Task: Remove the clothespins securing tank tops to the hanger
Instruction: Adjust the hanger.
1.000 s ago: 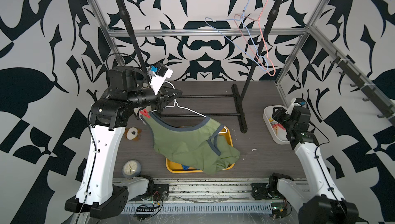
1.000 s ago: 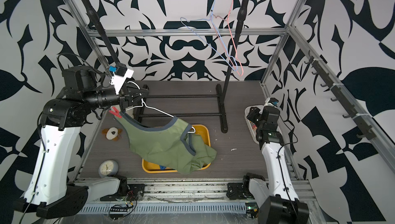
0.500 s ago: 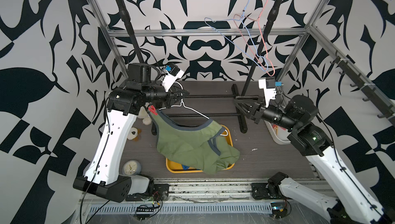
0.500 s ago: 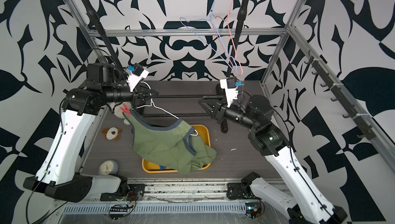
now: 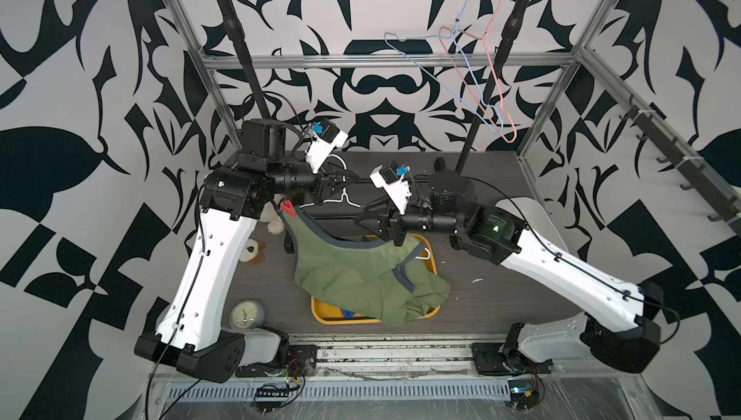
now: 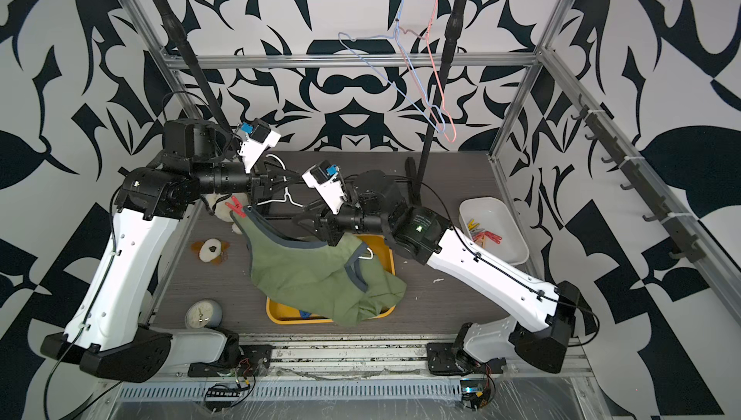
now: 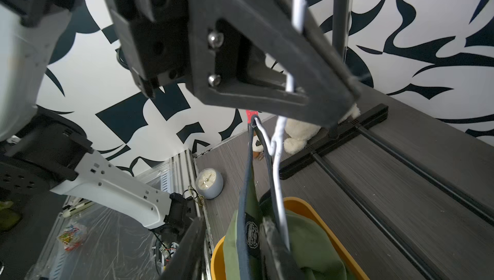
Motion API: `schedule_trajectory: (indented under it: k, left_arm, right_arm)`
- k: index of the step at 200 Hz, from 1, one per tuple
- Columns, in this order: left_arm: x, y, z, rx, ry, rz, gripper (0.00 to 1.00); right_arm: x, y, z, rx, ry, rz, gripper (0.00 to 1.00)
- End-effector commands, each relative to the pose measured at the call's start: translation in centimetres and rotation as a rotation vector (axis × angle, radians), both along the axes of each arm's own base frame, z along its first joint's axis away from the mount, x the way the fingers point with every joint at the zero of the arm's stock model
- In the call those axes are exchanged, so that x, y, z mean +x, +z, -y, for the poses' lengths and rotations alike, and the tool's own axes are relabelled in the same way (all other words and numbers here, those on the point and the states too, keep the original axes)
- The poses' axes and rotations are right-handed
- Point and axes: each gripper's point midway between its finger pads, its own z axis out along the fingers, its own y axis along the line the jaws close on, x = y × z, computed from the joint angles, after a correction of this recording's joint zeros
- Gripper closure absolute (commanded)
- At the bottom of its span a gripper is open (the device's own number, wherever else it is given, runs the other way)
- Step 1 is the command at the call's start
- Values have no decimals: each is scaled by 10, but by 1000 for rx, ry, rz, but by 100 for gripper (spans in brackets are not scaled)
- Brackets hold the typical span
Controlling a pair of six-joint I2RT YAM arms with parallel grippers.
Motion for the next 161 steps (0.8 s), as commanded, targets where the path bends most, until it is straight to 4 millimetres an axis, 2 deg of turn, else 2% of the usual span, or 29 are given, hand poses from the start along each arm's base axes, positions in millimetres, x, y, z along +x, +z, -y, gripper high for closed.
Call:
schedule_trajectory:
  k: [1, 52, 84, 97, 161]
  left_arm:
    - [-16, 21, 2, -63, -37, 20, 88]
    - [-17, 16, 3, -65, -42, 6, 88]
    - [-20, 16, 2, -58, -44, 13, 88]
    - [-22, 18, 2, -63, -51, 14, 88]
    - [-25, 19, 2, -67, -57, 12, 88]
  right_arm:
    - [4, 39, 2, 65, -35, 119, 63]
    - [11, 41, -1, 49, -69, 156, 64]
    - [5, 53, 19, 48, -101, 206, 62]
    - [4, 54, 22, 35, -101, 206, 61]
    - [7, 47, 4, -9, -55, 176, 60]
